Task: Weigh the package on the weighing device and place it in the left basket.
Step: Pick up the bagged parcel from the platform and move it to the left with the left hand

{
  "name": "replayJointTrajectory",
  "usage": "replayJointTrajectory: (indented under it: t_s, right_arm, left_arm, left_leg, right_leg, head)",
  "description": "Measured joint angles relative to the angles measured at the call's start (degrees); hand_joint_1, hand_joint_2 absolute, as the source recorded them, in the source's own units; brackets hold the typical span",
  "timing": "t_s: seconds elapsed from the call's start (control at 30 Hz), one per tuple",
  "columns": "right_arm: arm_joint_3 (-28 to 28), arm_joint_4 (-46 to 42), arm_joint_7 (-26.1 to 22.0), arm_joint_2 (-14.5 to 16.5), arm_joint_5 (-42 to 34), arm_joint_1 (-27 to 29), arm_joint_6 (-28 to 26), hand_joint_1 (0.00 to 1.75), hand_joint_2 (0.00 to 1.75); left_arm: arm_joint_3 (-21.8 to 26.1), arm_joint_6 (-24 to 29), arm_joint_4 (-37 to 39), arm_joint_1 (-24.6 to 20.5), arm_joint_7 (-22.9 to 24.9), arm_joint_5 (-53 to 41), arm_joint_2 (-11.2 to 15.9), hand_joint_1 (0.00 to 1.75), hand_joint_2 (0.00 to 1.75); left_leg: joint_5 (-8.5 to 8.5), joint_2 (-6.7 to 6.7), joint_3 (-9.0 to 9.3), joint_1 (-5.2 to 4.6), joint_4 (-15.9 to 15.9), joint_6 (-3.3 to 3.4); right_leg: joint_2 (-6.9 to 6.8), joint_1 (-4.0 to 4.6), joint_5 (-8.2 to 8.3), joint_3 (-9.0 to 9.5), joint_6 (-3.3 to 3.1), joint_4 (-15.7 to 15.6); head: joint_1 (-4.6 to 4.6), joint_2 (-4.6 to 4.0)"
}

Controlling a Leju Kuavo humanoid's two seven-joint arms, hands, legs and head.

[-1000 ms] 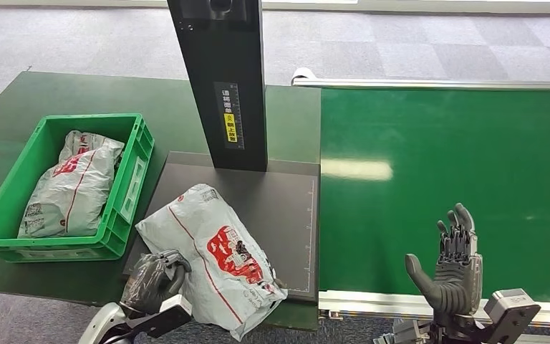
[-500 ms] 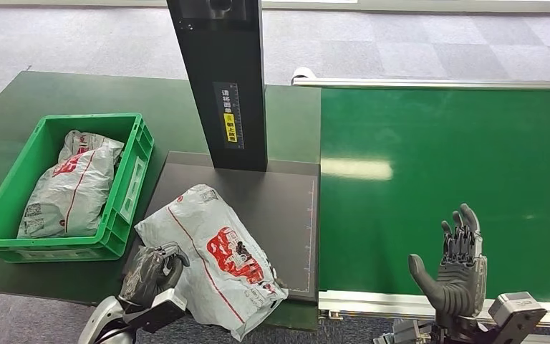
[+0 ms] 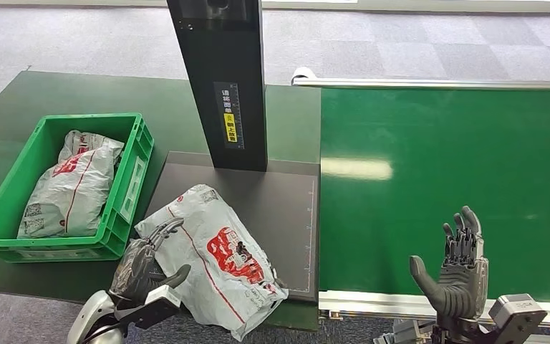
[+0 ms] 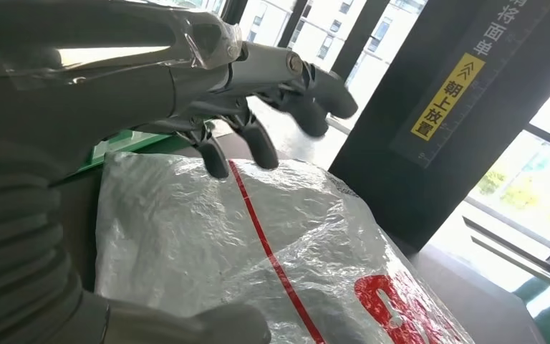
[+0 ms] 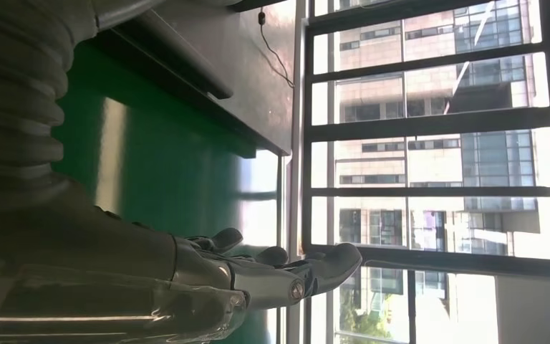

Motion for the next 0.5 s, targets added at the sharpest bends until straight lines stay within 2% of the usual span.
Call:
replayJointTrajectory:
  t_s: [0.5]
  right_arm:
    - [-0.5, -0.4, 0.0, 0.0, 0.0, 0.0, 0.0, 0.00, 1.75]
  left_arm:
    - [0.7, -0.7, -0.5, 0.1, 1.4, -1.7, 0.7, 0.00, 1.75]
  left_leg:
    - [0.00, 0.00, -0.01, 0.00, 0.0, 0.00]
  right_leg:
    - [0.00, 0.00, 0.00, -0.01, 0.00, 0.0]
  head:
    - [0.00, 0.00]
